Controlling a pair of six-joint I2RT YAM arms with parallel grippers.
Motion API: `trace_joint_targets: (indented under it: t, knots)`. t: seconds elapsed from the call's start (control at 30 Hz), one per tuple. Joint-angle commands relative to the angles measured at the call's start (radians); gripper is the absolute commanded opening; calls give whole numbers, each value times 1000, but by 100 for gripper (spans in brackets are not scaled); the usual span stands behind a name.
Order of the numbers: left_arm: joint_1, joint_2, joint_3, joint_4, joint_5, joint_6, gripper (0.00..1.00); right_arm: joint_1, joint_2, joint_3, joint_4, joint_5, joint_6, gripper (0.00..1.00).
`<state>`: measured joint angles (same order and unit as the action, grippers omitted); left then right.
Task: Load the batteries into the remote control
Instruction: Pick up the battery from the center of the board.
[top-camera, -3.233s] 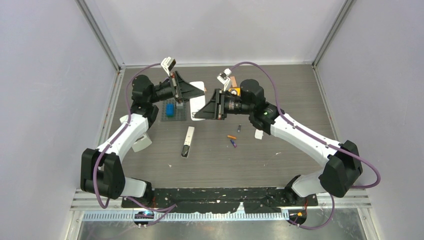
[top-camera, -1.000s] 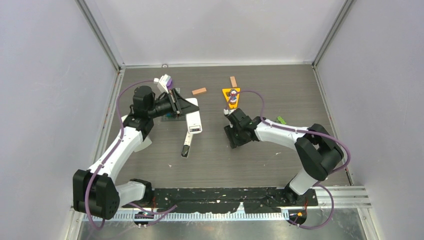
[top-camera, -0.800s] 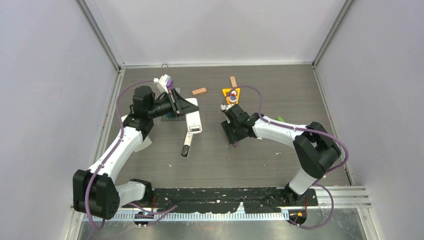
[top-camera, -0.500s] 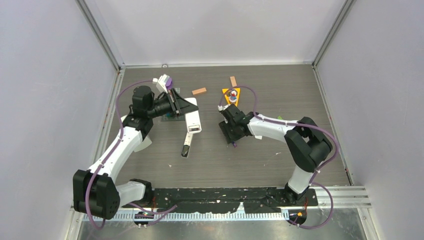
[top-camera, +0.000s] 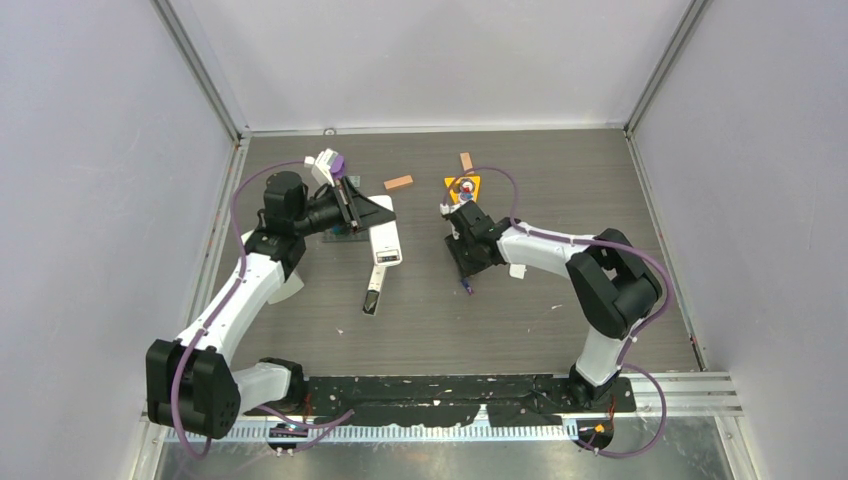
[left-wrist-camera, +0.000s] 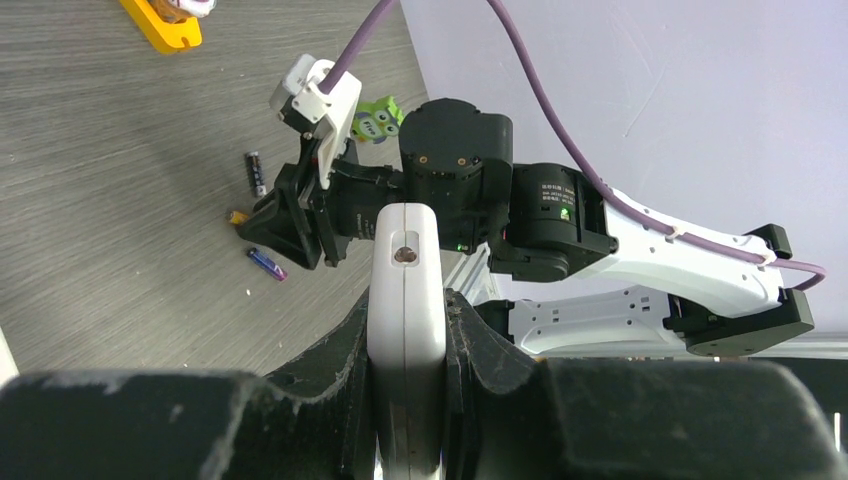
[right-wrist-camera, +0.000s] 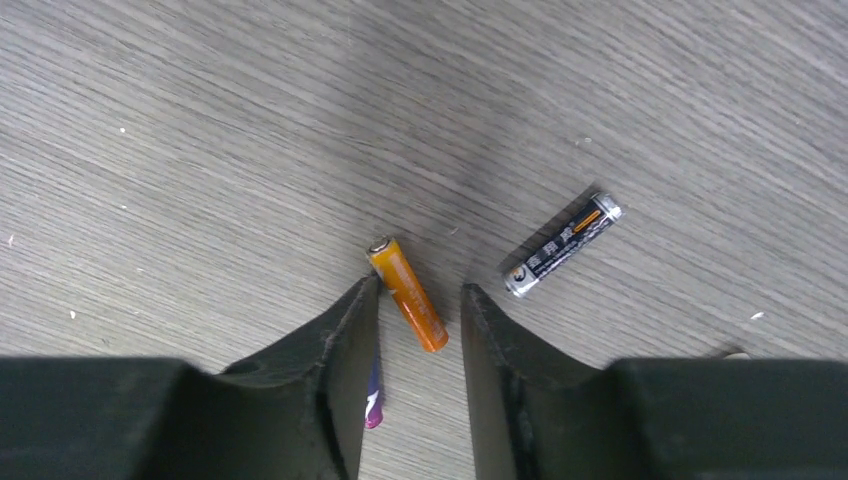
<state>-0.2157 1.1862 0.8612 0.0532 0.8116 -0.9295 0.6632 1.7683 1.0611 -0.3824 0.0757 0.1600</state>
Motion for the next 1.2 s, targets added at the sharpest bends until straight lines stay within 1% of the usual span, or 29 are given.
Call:
trace_joint_targets:
  t: [0.0, 0.03, 0.07, 0.13, 0.23, 0.3, 0.33, 0.43, 0.53, 0.67, 0.73, 0.93, 1.07, 1.17]
  knots:
    - [7, 4, 31, 23, 13, 22, 0, -17, 18, 11, 6, -42, 10, 31]
    - [7, 7, 31, 24, 13, 21, 0, -16, 23, 13, 6, -46, 13, 29]
    - [8, 7, 30, 25, 12, 22, 0, -17, 26, 14, 5, -50, 15, 25]
    - [8, 10, 31, 25, 15, 21, 0, -18, 38, 21, 5, -53, 21, 20]
    - [8, 14, 34, 25, 17, 21, 0, -17, 49, 31, 6, -52, 25, 20]
    - [9, 16, 36, 25, 19, 21, 0, -17, 46, 36, -2, -47, 24, 24]
    - [8, 16, 36, 25, 19, 21, 0, -17, 41, 36, -12, -42, 21, 30]
    - [10, 18, 35, 25, 19, 21, 0, -17, 25, 33, -28, -42, 16, 40]
    - [10, 21, 33, 25, 19, 21, 0, -17, 11, 23, -49, -55, 13, 43]
    - [12, 27, 35, 28, 21, 21, 0, -17, 12, 13, -67, -54, 12, 42]
    - [13, 32, 36, 30, 25, 21, 0, -17, 14, 12, -75, -41, 12, 39]
    - [15, 47, 40, 40, 34, 15, 0, -16, 21, 14, -87, 2, 21, 26]
    - [15, 53, 40, 42, 40, 14, 0, -14, 22, 17, -76, 22, 16, 13]
    - [14, 63, 39, 42, 48, 6, 0, -14, -15, 24, -71, 27, 11, 7]
